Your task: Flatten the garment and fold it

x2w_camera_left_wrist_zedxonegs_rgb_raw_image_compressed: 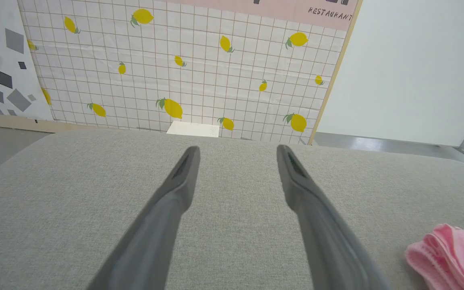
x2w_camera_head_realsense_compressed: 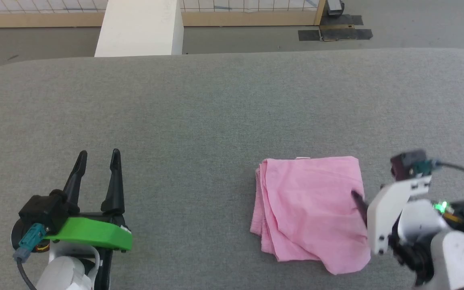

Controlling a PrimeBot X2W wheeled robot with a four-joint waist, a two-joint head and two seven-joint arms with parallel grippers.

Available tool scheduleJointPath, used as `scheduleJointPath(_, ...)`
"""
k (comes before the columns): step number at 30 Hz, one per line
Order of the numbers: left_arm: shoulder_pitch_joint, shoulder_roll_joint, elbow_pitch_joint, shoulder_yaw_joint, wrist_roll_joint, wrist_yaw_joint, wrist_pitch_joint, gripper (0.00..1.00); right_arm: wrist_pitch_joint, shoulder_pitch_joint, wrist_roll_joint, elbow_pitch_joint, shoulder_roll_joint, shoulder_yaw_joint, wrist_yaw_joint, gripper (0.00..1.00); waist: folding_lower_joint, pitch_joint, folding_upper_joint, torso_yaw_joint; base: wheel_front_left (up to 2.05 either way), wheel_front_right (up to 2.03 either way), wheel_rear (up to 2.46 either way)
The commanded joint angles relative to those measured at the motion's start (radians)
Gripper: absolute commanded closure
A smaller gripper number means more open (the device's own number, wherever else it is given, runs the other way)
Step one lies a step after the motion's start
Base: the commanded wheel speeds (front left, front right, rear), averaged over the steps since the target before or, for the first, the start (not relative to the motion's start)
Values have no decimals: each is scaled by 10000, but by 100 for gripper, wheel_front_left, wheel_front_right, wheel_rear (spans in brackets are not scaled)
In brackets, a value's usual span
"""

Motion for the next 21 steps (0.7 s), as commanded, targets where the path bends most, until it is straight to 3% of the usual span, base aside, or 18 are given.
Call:
scheduleJointPath(1,115,39,-40,-8,66,59,-33,0,77,267,-59,-34,96,-19,-15,0,0,43,0,-32,0,0,0)
scheduleJointPath(10,-4,39,-19,-81,77,-6,-37,0,-153,364,-3,1464,172,437,-15,0,0,211,0,28,0,0,0)
scheduleJointPath(11,-18,50,-12,-82,78,-8,-37,0,-185,286,13,1617,174,465,-15,29,0,215,0,29,0,0,0)
scheduleJointPath(12,-17,70,-4,-67,76,-1,-37,0,-229,175,26,1779,176,516,-15,78,0,214,0,5,0,0,0)
scheduleJointPath(13,-5,90,-6,-47,72,8,-37,0,-265,82,60,1882,177,548,-15,100,0,220,0,-31,0,0,0)
scheduleJointPath(17,151,181,-89,79,42,94,-38,0,-218,-318,315,2125,-44,863,-15,100,0,223,0,-455,0,0,0)
scheduleJointPath(21,498,320,-326,453,-77,300,-39,0,371,-807,874,2006,-887,1656,-15,100,0,353,0,-1421,0,0,0)
